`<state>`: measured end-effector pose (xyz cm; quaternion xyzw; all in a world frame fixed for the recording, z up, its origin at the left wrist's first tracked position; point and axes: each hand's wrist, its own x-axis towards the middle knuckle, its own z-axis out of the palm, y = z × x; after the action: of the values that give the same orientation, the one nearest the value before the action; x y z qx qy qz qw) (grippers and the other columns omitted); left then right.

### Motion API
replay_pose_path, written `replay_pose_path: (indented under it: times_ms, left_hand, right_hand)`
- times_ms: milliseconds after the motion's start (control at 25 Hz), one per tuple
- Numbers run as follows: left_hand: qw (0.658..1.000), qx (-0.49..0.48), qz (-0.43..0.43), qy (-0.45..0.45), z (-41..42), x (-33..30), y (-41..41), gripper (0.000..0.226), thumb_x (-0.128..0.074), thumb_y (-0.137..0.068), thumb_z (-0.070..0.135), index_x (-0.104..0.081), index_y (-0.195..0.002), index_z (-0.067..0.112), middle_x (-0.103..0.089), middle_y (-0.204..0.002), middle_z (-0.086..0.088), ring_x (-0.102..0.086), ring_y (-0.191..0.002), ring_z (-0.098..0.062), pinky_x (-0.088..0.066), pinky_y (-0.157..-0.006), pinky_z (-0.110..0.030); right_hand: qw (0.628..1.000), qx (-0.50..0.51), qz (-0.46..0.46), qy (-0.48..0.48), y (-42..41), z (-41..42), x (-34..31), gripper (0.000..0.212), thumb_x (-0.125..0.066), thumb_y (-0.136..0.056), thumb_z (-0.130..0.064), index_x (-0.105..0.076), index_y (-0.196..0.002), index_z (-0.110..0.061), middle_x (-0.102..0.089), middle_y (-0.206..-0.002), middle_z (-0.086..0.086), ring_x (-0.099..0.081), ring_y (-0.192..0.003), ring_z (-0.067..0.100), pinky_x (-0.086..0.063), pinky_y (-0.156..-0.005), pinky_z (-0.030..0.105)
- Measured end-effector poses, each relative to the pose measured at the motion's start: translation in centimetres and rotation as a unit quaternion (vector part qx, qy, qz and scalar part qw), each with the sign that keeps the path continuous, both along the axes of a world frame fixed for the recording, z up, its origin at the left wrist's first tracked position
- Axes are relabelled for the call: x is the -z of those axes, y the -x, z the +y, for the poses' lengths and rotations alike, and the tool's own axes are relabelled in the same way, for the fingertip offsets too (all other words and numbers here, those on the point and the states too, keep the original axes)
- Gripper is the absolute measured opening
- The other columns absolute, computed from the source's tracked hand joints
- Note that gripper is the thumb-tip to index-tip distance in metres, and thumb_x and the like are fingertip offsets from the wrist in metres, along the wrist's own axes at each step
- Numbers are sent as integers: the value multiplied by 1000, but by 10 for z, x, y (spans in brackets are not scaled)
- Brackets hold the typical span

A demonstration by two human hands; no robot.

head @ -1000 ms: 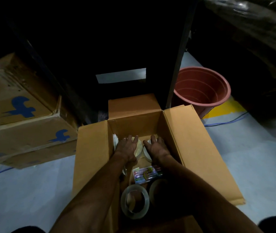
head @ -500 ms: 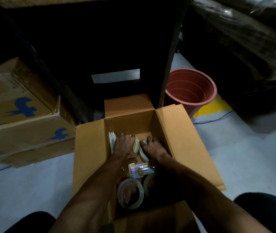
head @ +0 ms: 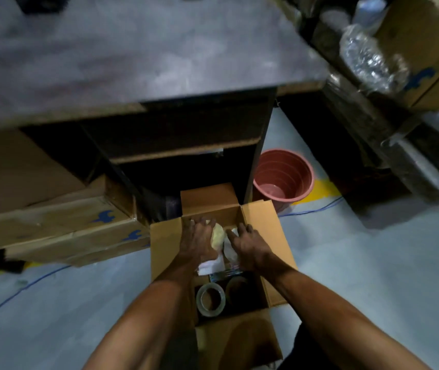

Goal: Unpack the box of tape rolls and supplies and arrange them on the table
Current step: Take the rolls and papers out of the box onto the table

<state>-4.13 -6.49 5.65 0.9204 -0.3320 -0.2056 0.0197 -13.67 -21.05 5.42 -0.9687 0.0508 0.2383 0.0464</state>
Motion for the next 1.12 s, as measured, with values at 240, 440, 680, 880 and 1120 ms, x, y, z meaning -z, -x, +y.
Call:
replay_pose_path:
  times_ms: [240,440,680,880,1120]
  left_hand:
    - [994,-58,90,-13,39,-191,49,81,-70,-72,45,-41,-145,24,-47,-146,-7,-45,-131,-33,-38,-110,-42]
    - [996,-65,57,-13,83,-326,68,98,-72,-59,65,-40,-145,29,-52,-132,-5,-49,-117,-32,-41,-102,-43]
    - [990,-134,50,16,144,-408,63,108,-76,-51,59,-37,-148,29,-44,-144,-6,-38,-134,-34,-29,-114,-49]
    - [985,-172,-3,31,200,-442,15,109,-72,-41,63,-45,-142,34,-53,-125,2,-50,-117,-31,-38,-106,-47]
    - [984,-166,-40,51,270,-486,-83,106,-77,-45,58,-47,-142,29,-58,-126,0,-55,-116,-27,-35,-110,-44]
  right_hand:
    - [997,13,53,-47,30,21,-184,99,-75,-74,-34,-17,-153,-21,-23,-151,25,-32,-133,48,-45,-98,50]
    - [998,-29,24,-58,42,45,-320,101,-77,-69,-41,-20,-151,-30,-27,-152,22,-37,-130,44,-45,-97,45]
    - [993,-109,-3,-54,14,78,-423,101,-81,-66,-43,-25,-149,-33,-36,-146,13,-41,-125,35,-47,-94,47]
    - [983,-171,-42,-48,-40,110,-473,107,-83,-59,-47,-28,-149,-31,-44,-136,10,-47,-117,33,-51,-89,43]
    - [974,-161,-95,-125,-130,174,-515,101,-86,-56,-42,-37,-144,-31,-51,-126,3,-50,-111,26,-52,-87,40]
